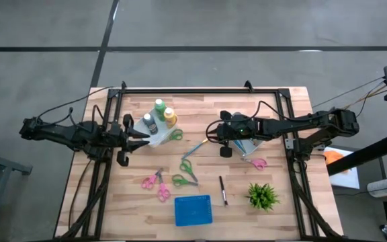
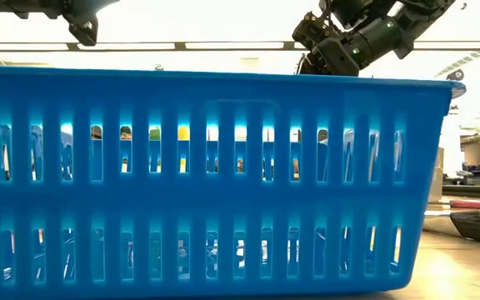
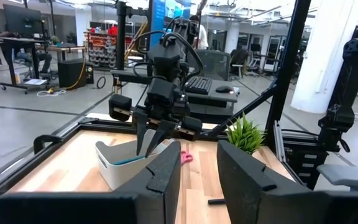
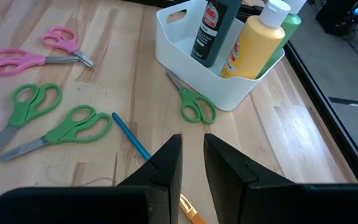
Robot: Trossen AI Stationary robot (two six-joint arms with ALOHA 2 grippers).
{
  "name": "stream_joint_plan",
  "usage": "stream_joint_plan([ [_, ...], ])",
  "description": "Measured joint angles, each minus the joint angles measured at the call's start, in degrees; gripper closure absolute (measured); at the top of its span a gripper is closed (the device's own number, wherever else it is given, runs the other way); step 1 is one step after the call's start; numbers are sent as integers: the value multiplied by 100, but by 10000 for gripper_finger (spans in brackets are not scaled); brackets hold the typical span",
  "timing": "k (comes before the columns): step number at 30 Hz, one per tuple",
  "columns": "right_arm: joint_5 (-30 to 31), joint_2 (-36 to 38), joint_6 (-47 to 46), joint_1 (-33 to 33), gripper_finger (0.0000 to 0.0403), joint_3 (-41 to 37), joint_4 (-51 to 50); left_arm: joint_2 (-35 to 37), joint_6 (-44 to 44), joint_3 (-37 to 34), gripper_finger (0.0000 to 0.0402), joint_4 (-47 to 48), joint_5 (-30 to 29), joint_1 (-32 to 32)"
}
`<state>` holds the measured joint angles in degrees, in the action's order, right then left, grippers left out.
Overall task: Pick & Place Paint Supplies
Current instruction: Put the blue paintbrush into the gray bin
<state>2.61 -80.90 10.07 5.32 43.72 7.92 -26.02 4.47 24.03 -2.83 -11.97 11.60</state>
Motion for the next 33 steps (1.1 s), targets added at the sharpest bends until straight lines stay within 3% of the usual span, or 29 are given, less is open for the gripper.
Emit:
stream_joint_plan([
  [13, 0, 0, 0, -2, 339, 0, 0, 0, 2, 0, 294, 128, -2, 0],
  [26, 8, 0, 0, 32, 339, 0, 0, 0, 23, 0, 294, 1445, -59, 0],
  [33, 4, 0, 0, 33, 339, 0, 0, 0, 199, 0, 294, 1513, -214, -2],
])
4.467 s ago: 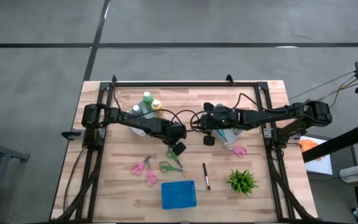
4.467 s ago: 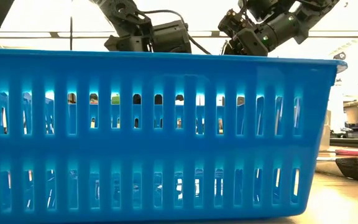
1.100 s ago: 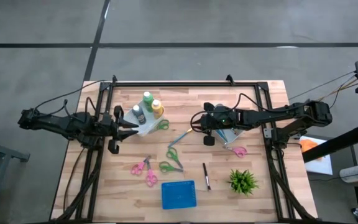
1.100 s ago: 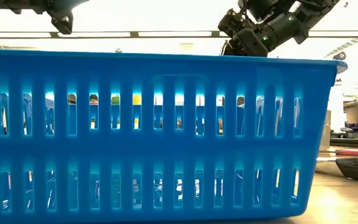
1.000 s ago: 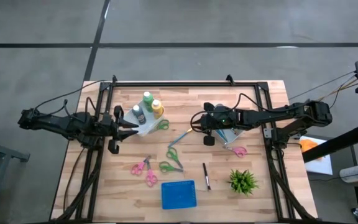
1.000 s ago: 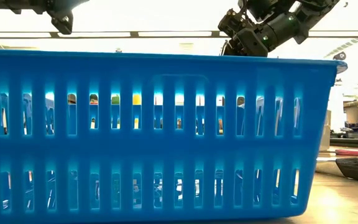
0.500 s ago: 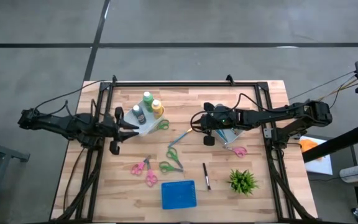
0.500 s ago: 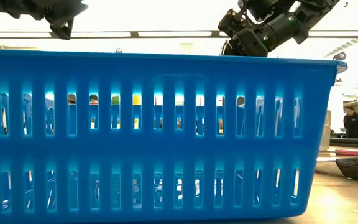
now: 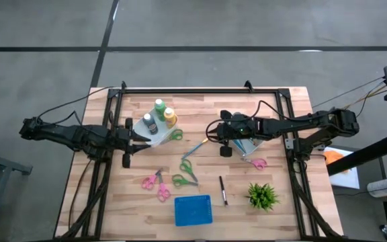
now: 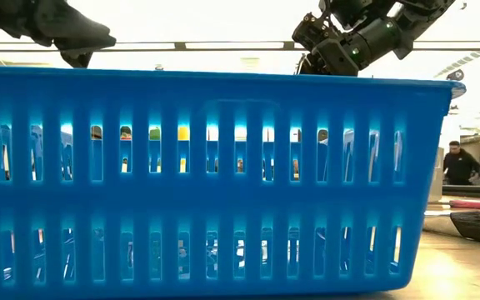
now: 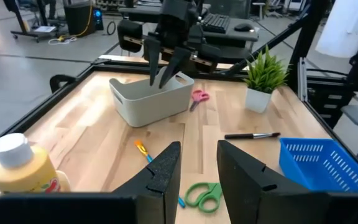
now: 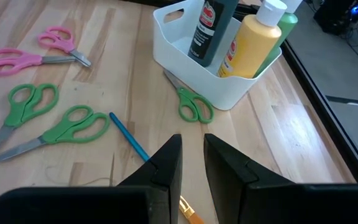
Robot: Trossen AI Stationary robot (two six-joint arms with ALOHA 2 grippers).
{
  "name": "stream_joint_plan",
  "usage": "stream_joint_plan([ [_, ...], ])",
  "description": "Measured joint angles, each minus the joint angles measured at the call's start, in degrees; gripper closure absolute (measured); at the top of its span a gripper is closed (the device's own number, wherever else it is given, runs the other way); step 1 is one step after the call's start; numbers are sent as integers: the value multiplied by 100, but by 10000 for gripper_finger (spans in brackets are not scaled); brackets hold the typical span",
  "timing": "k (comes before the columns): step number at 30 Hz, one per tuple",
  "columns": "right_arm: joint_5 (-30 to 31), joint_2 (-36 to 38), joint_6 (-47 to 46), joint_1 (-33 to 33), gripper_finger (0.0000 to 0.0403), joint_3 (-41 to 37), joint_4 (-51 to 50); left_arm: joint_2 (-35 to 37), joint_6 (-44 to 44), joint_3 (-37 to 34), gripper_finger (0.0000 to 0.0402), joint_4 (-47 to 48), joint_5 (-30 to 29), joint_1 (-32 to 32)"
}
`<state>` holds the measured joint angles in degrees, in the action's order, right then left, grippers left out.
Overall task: Pick & Place Paint Supplies
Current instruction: Put the blue paintbrush into the gray bin
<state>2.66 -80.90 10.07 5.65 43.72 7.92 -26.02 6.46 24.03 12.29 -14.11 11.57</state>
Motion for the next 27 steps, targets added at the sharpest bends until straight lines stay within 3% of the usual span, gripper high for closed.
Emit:
stream_joint_plan([
  [11, -2, 0, 0, 0, 339, 0, 0, 0, -7, 0, 294, 148, -1, 0],
  [27, -17, 0, -68, -2, 339, -2, 66, 0, -13, 0, 293, 1313, 0, 0],
])
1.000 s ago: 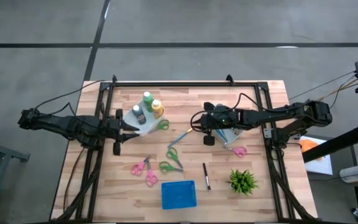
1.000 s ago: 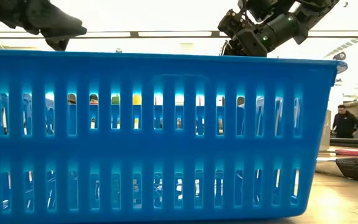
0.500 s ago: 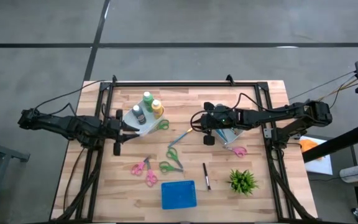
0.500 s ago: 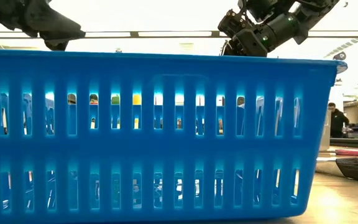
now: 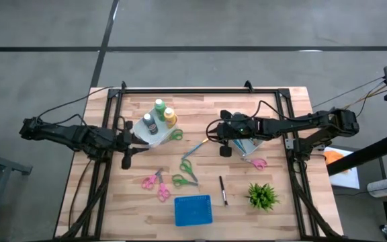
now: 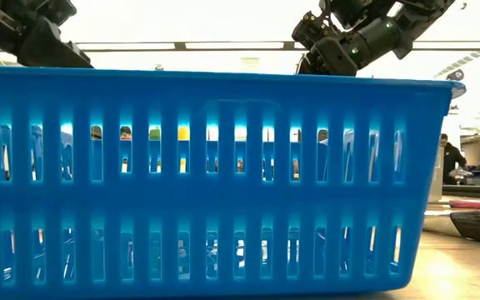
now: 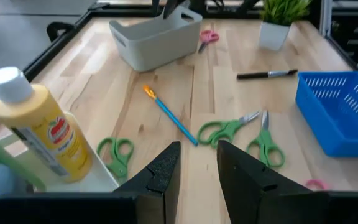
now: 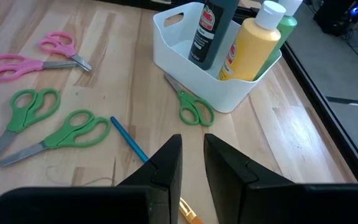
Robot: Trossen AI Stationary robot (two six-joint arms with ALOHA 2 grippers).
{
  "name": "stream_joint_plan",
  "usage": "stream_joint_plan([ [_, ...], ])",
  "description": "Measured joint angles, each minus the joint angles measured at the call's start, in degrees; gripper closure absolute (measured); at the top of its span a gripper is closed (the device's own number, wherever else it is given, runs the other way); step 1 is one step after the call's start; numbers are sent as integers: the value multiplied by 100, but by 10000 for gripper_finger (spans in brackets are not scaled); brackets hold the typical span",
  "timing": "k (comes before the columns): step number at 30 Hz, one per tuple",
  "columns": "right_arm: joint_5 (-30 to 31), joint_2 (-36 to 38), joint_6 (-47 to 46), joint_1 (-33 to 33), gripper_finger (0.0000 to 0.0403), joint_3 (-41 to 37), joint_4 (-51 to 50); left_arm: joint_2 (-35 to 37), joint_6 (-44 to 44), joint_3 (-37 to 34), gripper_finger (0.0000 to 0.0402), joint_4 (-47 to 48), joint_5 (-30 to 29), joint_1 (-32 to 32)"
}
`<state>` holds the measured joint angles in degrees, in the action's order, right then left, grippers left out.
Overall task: Pick & Place Paint Supplies
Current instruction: Put the blue paintbrush into the gray bin
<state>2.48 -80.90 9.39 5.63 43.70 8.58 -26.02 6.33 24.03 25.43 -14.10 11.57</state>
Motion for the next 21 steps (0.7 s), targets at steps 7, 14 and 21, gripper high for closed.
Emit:
stream_joint_plan([
  [7, -1166, -40, 984, -11, 339, 0, -11, 0, -9, 0, 293, 192, 0, -2],
  [14, -1305, -535, 1969, -4, 339, 2, -13, 0, -9, 0, 293, 190, 2, -2],
  [21, -1304, -1327, 2130, -7, 339, 86, 256, 0, -9, 0, 293, 188, 2, -2],
])
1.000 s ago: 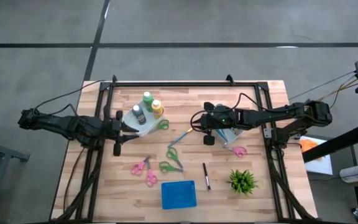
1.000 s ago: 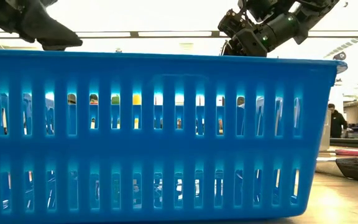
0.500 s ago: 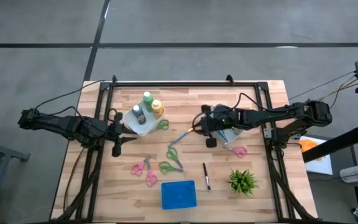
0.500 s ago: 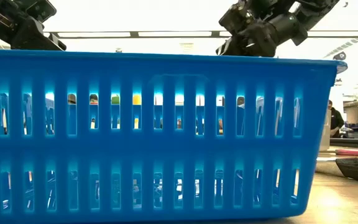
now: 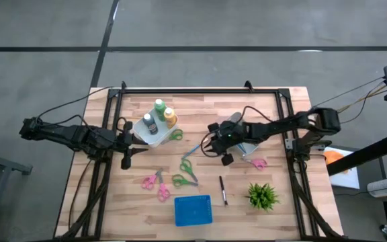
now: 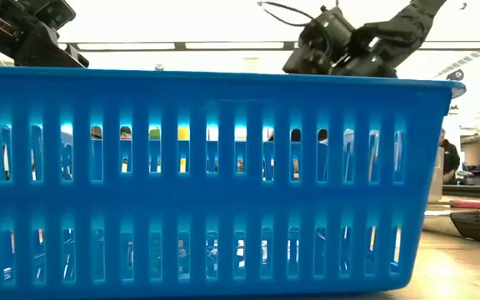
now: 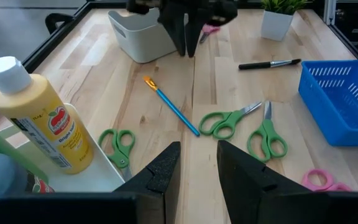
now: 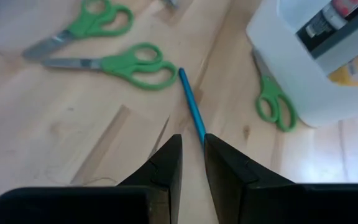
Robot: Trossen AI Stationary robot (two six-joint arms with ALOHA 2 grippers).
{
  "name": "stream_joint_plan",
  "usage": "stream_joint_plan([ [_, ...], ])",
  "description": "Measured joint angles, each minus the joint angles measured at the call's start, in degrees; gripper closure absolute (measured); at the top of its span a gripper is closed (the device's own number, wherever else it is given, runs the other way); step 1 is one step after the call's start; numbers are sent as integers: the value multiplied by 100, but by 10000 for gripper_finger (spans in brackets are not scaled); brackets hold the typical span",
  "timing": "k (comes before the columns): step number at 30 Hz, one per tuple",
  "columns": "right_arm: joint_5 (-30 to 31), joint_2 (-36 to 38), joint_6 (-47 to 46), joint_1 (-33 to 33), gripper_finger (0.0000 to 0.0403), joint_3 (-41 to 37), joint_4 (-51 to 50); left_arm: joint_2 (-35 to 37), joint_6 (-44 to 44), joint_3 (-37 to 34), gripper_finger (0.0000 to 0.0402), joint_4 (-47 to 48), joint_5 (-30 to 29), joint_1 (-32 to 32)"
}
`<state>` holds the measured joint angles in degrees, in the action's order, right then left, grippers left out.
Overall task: Pick & Place Paint Supplies
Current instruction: Put the blue paintbrush into the gray bin
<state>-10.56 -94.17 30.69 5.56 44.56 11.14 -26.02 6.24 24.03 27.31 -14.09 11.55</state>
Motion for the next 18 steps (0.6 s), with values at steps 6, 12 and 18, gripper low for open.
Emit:
stream_joint_plan([
  [6, 6, -485, -6, 46, 339, 534, -360, 0, 0, 0, 293, -2, 0, 0],
  [12, 7, -665, -47, 72, 339, 1315, -1591, 0, 2, 0, 293, 0, 0, 0],
  [18, 97, -1005, -50, 72, 339, 1844, -2307, 0, 2, 2, 293, 2, 0, 0],
])
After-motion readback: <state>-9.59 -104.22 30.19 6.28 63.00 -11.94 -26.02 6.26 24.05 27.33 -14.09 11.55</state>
